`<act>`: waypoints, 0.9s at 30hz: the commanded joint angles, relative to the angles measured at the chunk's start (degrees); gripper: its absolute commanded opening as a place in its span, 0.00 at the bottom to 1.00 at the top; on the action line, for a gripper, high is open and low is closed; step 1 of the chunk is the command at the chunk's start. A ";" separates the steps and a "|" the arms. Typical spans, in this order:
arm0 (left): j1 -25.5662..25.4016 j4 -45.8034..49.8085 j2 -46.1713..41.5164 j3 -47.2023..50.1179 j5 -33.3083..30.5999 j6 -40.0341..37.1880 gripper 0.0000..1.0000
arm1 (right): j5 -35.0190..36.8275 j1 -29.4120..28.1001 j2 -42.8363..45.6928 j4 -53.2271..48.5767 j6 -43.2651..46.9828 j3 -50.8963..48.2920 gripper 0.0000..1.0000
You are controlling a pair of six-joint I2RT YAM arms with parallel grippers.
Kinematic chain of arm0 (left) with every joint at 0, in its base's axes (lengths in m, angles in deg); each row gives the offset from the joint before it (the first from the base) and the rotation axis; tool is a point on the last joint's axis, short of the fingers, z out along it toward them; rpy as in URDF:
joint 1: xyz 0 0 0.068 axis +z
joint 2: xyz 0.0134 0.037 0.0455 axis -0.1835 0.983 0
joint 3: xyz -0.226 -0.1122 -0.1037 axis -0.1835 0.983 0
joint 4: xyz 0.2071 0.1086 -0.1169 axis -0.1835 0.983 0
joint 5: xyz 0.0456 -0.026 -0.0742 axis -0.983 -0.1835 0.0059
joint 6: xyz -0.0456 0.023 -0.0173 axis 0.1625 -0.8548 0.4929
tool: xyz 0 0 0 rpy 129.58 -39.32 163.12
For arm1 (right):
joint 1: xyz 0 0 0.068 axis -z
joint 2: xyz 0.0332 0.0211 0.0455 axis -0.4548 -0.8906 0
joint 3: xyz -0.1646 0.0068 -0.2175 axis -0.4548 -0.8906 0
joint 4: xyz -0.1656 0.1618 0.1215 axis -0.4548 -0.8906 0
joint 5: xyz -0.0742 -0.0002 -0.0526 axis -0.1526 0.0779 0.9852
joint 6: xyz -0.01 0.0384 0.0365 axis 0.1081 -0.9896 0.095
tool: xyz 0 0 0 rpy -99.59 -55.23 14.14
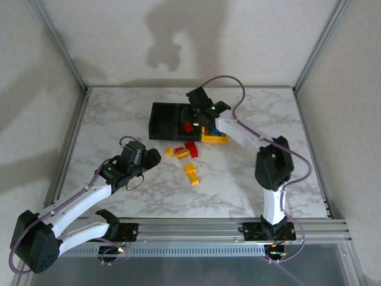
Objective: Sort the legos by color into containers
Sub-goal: Place the lego in the container, then pick up the lego from the center of the table.
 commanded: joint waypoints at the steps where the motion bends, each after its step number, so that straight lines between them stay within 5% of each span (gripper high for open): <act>1: 0.51 -1.74 0.59 0.50 1.02 0.49 0.63 | -1.49 -1.86 6.41 3.91 1.54 -10.14 0.57; 10: 0.41 -3.81 4.89 -1.78 2.62 -0.36 0.63 | -4.35 -4.09 13.80 13.15 2.82 -31.10 0.58; 27: 0.34 -2.17 3.09 -0.17 1.48 0.47 0.63 | -5.38 -3.68 1.18 15.85 6.80 -25.52 0.61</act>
